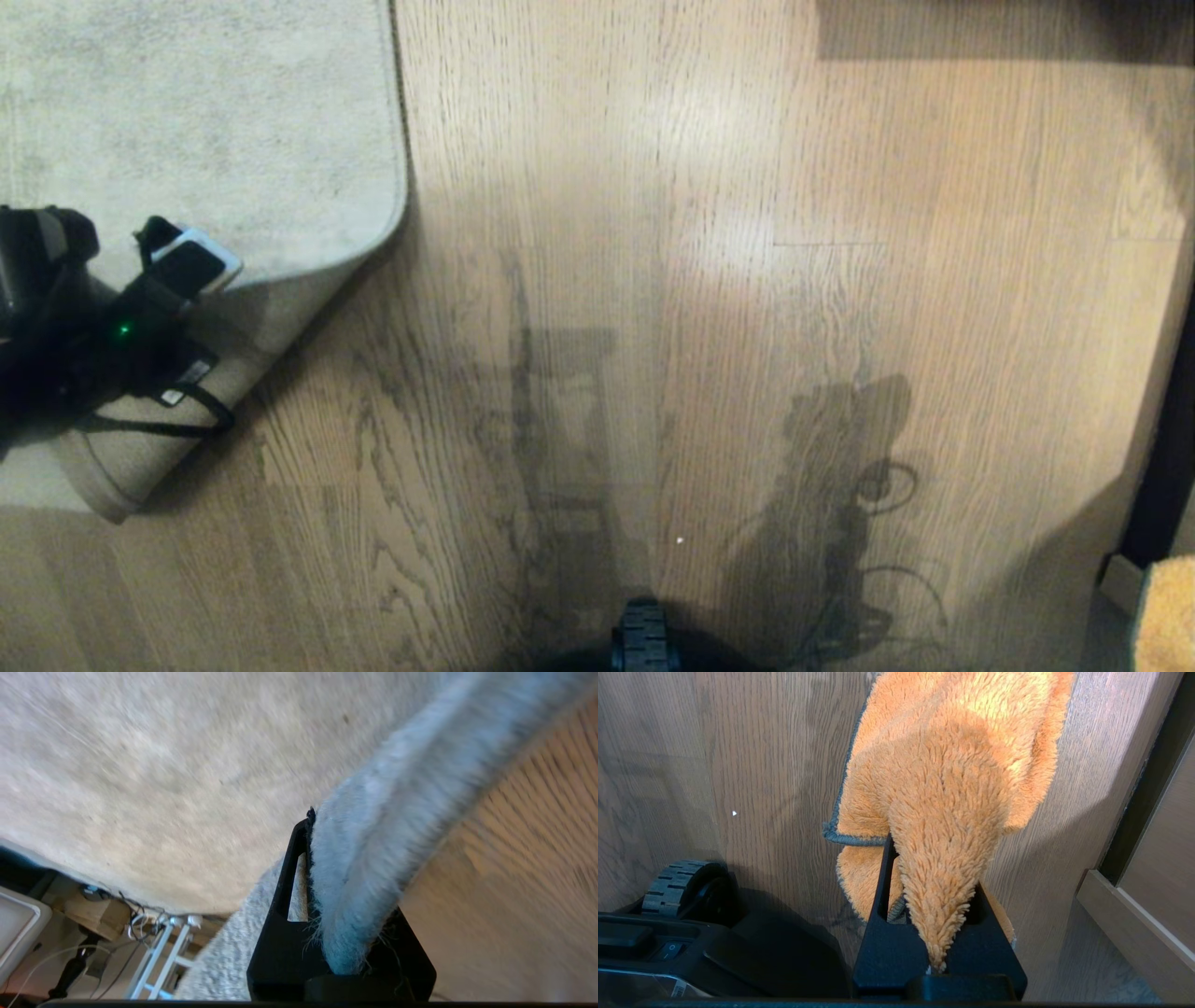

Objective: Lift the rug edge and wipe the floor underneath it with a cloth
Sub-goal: Lift up the carpet

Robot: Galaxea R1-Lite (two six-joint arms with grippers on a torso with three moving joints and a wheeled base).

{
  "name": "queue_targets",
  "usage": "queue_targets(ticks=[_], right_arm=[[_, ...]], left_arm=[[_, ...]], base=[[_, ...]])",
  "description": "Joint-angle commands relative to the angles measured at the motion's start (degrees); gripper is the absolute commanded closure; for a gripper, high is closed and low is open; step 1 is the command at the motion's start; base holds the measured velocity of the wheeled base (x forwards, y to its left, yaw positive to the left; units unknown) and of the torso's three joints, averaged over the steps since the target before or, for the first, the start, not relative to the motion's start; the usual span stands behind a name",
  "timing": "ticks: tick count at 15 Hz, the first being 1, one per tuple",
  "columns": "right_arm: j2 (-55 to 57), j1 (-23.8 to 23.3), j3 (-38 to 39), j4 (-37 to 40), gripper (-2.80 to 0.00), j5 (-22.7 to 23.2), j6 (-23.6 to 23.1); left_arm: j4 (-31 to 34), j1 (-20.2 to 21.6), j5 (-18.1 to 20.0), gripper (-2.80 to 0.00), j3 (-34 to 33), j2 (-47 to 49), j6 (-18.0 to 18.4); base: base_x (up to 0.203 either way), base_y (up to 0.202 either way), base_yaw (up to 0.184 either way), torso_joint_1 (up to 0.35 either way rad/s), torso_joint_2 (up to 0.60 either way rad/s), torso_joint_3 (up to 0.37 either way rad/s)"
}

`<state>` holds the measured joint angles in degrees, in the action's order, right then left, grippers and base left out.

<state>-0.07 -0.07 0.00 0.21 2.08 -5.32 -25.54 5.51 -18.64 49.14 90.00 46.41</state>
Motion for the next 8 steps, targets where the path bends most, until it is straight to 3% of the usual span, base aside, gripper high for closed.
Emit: queue_targets(ticks=[1, 8], right_arm=[[0.1, 0.0, 0.0, 0.0, 0.00, 0.0, 0.0], [0.1, 0.0, 0.0, 0.0, 0.00, 0.0, 0.0]], left_arm=[[-0.5, 0.0, 0.5, 0.00, 2.3, 0.7, 0.2], [-0.5, 0.8, 0.2, 0.00, 5.5, -1.2, -0.5]], base=[[0.000, 0.000, 0.000, 0.000, 0.00, 0.000], [0.000, 0.000, 0.000, 0.000, 0.00, 0.000]])
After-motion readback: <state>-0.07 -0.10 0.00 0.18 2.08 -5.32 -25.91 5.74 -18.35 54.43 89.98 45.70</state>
